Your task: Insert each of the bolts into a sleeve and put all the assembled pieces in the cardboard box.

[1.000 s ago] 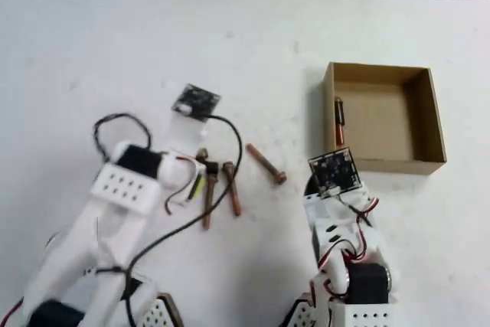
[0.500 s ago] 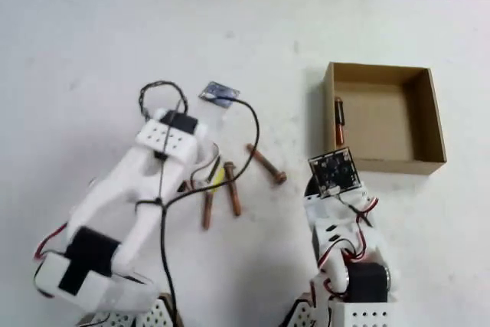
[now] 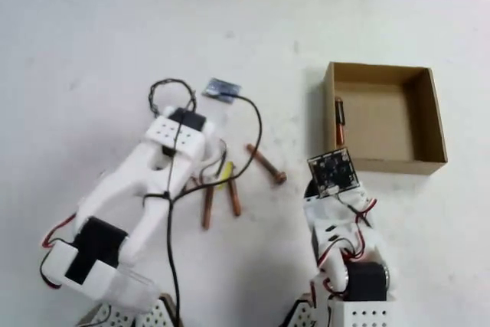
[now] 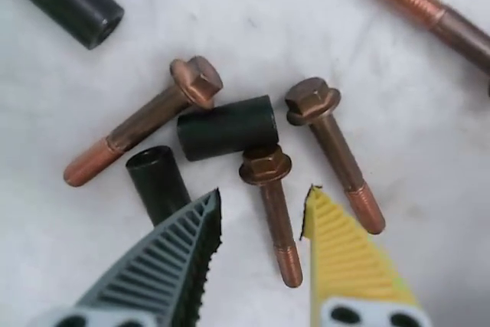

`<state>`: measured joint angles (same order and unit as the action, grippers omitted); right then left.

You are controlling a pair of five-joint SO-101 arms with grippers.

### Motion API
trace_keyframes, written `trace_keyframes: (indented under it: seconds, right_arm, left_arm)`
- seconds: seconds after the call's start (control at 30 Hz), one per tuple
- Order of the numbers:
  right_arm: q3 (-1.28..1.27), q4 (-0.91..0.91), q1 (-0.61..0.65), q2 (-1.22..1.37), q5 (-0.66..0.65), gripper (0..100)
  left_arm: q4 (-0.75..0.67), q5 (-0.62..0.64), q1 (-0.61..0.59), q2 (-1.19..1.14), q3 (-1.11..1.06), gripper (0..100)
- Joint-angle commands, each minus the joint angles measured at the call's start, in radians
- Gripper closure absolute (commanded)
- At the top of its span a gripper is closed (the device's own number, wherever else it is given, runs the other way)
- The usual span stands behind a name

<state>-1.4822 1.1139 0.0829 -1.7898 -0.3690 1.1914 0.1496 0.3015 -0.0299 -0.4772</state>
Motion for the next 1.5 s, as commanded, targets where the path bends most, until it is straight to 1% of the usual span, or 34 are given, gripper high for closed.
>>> trace_keyframes:
  seconds: [0.0, 0.13, 0.23, 0.33, 0.43, 0.9, 1.0, 1.1, 1.17, 1.27, 1.33, 1.47]
  right_arm:
    - [0.009, -0.015, -0.005, -0.01, 0.009, 98.1]
    - [0.009, -0.015, -0.005, -0.01, 0.009, 98.1]
    - [0.009, -0.015, -0.005, -0.01, 0.009, 98.1]
    - [0.009, -0.015, -0.005, -0.01, 0.009, 98.1]
    - [0.009, -0.015, -0.005, -0.01, 0.009, 98.1]
    - [0.008, -0.015, -0.007, -0.01, 0.009, 98.1]
    - [0.008, -0.015, -0.007, -0.01, 0.009, 98.1]
    - [0.008, -0.015, -0.007, -0.01, 0.009, 98.1]
    - [0.008, -0.015, -0.007, -0.01, 0.008, 98.1]
    - [0.008, -0.015, -0.007, -0.01, 0.008, 98.1]
    - [0.008, -0.015, -0.007, -0.01, 0.006, 98.1]
    - [0.008, -0.015, -0.007, -0.01, 0.005, 98.1]
  left_arm:
    - [-0.04, 0.023, 0.018, 0.007, -0.005, 80]
    - [-0.118, 0.023, 0.007, 0.007, -0.044, 80]
    - [-0.133, 0.032, 0.012, 0.007, -0.069, 80]
    - [-0.137, 0.094, 0.007, 0.007, -0.078, 80]
    - [-0.137, 0.103, 0.005, 0.005, -0.08, 80]
    - [-0.135, 0.104, 0.007, 0.005, -0.121, 80]
    - [-0.137, 0.104, -0.008, 0.004, -0.121, 80]
    - [-0.14, 0.104, -0.022, -0.033, -0.114, 80]
    - [-0.166, 0.104, -0.028, -0.07, -0.112, 81]
    - [-0.15, 0.101, -0.03, -0.094, -0.075, 81]
    - [-0.161, 0.1, -0.03, -0.094, -0.071, 85]
    - [-0.192, 0.101, -0.03, -0.094, -0.071, 97]
